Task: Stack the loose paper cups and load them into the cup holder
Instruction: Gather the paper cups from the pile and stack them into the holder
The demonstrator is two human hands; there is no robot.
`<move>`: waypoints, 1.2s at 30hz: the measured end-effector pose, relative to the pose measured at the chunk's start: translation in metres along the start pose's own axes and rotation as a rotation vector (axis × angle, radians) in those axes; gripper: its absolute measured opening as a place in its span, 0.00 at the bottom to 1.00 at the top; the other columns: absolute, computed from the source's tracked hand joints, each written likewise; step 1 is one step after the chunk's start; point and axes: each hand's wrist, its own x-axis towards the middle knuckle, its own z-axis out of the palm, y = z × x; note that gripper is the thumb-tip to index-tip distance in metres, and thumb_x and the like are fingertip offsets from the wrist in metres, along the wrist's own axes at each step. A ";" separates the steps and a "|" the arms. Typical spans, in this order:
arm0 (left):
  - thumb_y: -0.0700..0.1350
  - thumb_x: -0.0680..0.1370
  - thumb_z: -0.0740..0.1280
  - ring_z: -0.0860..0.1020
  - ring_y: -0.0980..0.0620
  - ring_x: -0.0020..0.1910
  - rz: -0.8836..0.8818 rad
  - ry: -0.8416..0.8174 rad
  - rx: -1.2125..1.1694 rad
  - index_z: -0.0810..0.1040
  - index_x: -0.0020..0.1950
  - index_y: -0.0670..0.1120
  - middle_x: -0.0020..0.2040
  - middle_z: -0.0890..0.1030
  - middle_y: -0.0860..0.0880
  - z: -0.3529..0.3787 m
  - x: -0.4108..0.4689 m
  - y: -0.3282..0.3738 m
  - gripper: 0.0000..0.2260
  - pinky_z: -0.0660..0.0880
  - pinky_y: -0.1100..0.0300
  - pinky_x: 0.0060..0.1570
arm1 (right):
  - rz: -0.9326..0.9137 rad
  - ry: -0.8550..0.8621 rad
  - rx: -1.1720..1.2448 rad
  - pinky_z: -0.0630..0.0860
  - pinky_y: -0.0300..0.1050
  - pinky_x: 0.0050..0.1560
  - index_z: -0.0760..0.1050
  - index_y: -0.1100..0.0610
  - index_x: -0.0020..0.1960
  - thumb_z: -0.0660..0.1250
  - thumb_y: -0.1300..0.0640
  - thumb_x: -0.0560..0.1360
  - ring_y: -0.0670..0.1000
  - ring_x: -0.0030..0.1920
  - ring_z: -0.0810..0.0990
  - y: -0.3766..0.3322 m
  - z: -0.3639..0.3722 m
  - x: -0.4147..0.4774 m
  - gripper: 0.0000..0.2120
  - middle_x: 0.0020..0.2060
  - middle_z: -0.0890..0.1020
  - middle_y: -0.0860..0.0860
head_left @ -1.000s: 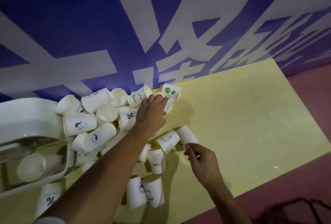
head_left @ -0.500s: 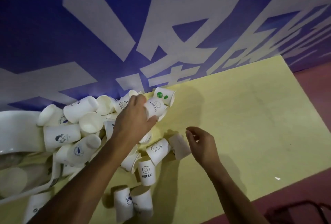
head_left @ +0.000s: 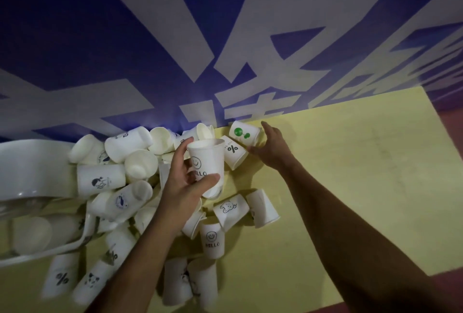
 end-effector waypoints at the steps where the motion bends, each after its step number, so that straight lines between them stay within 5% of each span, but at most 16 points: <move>1: 0.30 0.73 0.74 0.84 0.52 0.52 -0.003 -0.007 0.003 0.67 0.73 0.61 0.59 0.82 0.46 -0.001 0.000 0.001 0.38 0.80 0.62 0.44 | -0.007 -0.002 -0.015 0.72 0.61 0.71 0.59 0.56 0.81 0.79 0.51 0.73 0.62 0.73 0.70 0.002 0.001 0.002 0.44 0.76 0.67 0.59; 4: 0.29 0.72 0.74 0.85 0.49 0.49 -0.007 -0.027 -0.015 0.66 0.69 0.60 0.54 0.85 0.44 -0.004 -0.001 0.001 0.36 0.80 0.61 0.42 | -0.020 0.019 -0.011 0.77 0.62 0.65 0.65 0.56 0.77 0.79 0.52 0.72 0.62 0.67 0.76 0.004 0.004 0.005 0.39 0.70 0.75 0.59; 7: 0.38 0.73 0.77 0.85 0.47 0.51 0.025 -0.040 -0.050 0.68 0.67 0.61 0.54 0.86 0.44 -0.006 -0.002 0.001 0.31 0.80 0.59 0.44 | -0.031 0.067 0.044 0.81 0.60 0.57 0.66 0.57 0.74 0.77 0.54 0.73 0.61 0.60 0.81 0.004 0.005 -0.002 0.34 0.64 0.79 0.57; 11: 0.49 0.74 0.71 0.84 0.52 0.51 0.072 -0.016 -0.045 0.69 0.67 0.61 0.55 0.86 0.48 -0.010 -0.005 0.001 0.23 0.80 0.60 0.46 | -0.101 0.207 0.116 0.81 0.55 0.57 0.65 0.56 0.74 0.77 0.53 0.72 0.55 0.60 0.78 0.004 0.000 -0.028 0.35 0.64 0.75 0.56; 15: 0.38 0.76 0.73 0.82 0.55 0.45 0.119 -0.022 -0.061 0.68 0.68 0.53 0.51 0.85 0.43 -0.016 -0.013 0.001 0.25 0.78 0.64 0.40 | -0.226 0.318 0.173 0.81 0.54 0.60 0.64 0.53 0.76 0.77 0.49 0.72 0.51 0.63 0.75 -0.004 -0.007 -0.073 0.38 0.66 0.72 0.51; 20: 0.46 0.64 0.81 0.82 0.43 0.53 0.218 -0.031 0.001 0.68 0.60 0.57 0.56 0.82 0.42 -0.042 -0.027 -0.004 0.31 0.82 0.46 0.49 | -0.355 0.420 0.172 0.79 0.46 0.53 0.69 0.57 0.73 0.80 0.49 0.71 0.45 0.59 0.74 -0.032 -0.003 -0.135 0.35 0.63 0.74 0.48; 24: 0.54 0.62 0.82 0.80 0.52 0.61 0.266 -0.030 0.080 0.68 0.67 0.63 0.63 0.79 0.54 -0.071 -0.048 -0.005 0.38 0.80 0.56 0.54 | -0.404 0.377 0.179 0.76 0.38 0.51 0.72 0.54 0.71 0.80 0.45 0.71 0.43 0.59 0.75 -0.063 0.014 -0.173 0.34 0.62 0.75 0.45; 28: 0.63 0.67 0.77 0.76 0.56 0.68 0.276 -0.046 0.030 0.70 0.70 0.63 0.67 0.78 0.59 -0.117 -0.073 -0.013 0.34 0.77 0.61 0.60 | -0.473 0.330 0.184 0.72 0.30 0.48 0.73 0.54 0.71 0.81 0.47 0.70 0.44 0.59 0.76 -0.097 0.043 -0.199 0.34 0.62 0.75 0.45; 32: 0.56 0.70 0.73 0.78 0.55 0.64 0.294 -0.002 -0.021 0.72 0.70 0.56 0.64 0.80 0.58 -0.171 -0.100 -0.020 0.28 0.77 0.63 0.55 | -0.507 0.288 0.173 0.72 0.29 0.46 0.74 0.53 0.71 0.81 0.47 0.70 0.44 0.58 0.76 -0.130 0.081 -0.222 0.33 0.62 0.75 0.44; 36: 0.55 0.68 0.75 0.79 0.49 0.60 0.352 0.037 0.055 0.72 0.68 0.51 0.62 0.80 0.52 -0.236 -0.126 -0.028 0.30 0.78 0.56 0.55 | -0.554 0.272 0.160 0.73 0.32 0.47 0.73 0.52 0.71 0.80 0.46 0.71 0.45 0.57 0.77 -0.168 0.125 -0.248 0.33 0.62 0.75 0.42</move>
